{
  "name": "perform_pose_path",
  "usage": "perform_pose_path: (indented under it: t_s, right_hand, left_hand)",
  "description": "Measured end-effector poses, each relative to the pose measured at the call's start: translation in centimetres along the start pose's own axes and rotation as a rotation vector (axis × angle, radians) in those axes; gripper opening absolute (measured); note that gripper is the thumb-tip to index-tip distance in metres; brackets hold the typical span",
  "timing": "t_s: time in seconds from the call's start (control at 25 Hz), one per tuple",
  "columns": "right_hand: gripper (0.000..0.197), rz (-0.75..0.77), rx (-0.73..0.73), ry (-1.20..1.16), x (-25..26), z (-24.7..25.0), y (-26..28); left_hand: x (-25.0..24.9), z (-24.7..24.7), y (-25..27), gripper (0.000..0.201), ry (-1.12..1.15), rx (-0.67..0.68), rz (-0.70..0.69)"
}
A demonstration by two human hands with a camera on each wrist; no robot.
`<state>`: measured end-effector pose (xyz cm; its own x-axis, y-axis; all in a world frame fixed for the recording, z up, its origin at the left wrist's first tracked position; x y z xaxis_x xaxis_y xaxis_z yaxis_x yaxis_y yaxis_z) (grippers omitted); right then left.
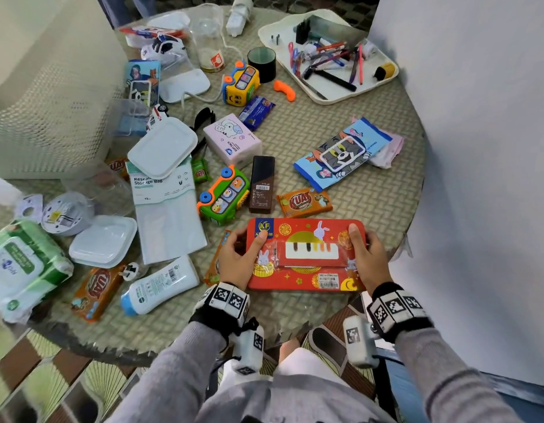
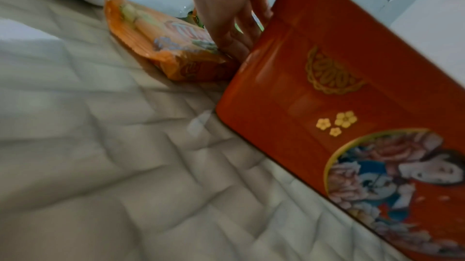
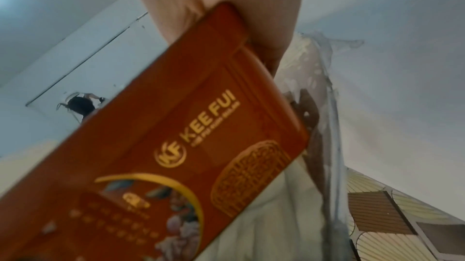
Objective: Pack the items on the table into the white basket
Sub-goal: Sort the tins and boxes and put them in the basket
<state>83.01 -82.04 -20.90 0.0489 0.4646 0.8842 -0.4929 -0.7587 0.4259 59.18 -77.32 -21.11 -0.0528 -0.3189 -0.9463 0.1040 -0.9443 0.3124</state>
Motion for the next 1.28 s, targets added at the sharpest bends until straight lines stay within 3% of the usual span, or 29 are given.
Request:
perform_pose_path:
  t_s: [0.36,0.52,0.68,0.84,0.92,1.0,1.12,1.2,1.28]
  right_hand:
    - [0.040,-0.001,-0.034,0.023,-0.4,0.2,-0.6]
    - [0.037,0.016,-0.052,0.045,-0.5,0.2,-0.7]
    - [0.028,0.039,-0.047,0.068,0.0,0.2,-0.3]
    - [0.031,-0.029,0.039,-0.006,0.0,0.6,0.2]
    - [0.024,-0.046,0.064,-0.026,-0.9,1.1,1.0]
    - [0.030,-0.031,0.071,0.029,-1.9,1.1,1.8]
    - [0.061,-0.059,0.072,0.051,-3.0,0.8,2.4]
    - [0.048,-0.075,0.061,-0.028,-2.1,0.5,2.8]
    - [0.033,-0.063,0.051,-0.083,-1.1,0.5,3.1]
  left_hand:
    - [0.7,-0.1,-0.6,0.025,-0.004,-0.099,-0.023]
    - [1.0,0.0,-0.8,0.048,0.055,-0.136,-0.024]
    - [1.0,0.2,-0.8,0.034,-0.007,-0.081,-0.013]
    - [1.5,1.2,-0.6,0.085,-0.242,0.075,-0.047]
    - [1.7,1.7,0.6,0.098,-0.365,0.103,-0.082]
    - [1.9,2.1,1.7,0.097,-0.457,0.126,-0.095]
    - [2.1,2.3,2.0,0.080,-0.521,0.170,-0.087]
    - [1.8,2.3,1.8,0.059,-0.516,0.193,-0.106]
    - [1.0,2.4,1.8,0.056,-0.444,0.171,-0.151]
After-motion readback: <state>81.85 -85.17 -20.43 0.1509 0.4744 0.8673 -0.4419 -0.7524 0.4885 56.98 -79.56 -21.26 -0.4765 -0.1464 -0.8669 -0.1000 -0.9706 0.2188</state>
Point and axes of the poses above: each hand's wrist, its own y-axis away from the middle knuckle, its own z-axis out of the back of the hand, x = y × z, the point moved 2 cm from there along -y, towards the middle knuckle, and after that the axes turned 4 degrees about -z, right-handed, at the moved point
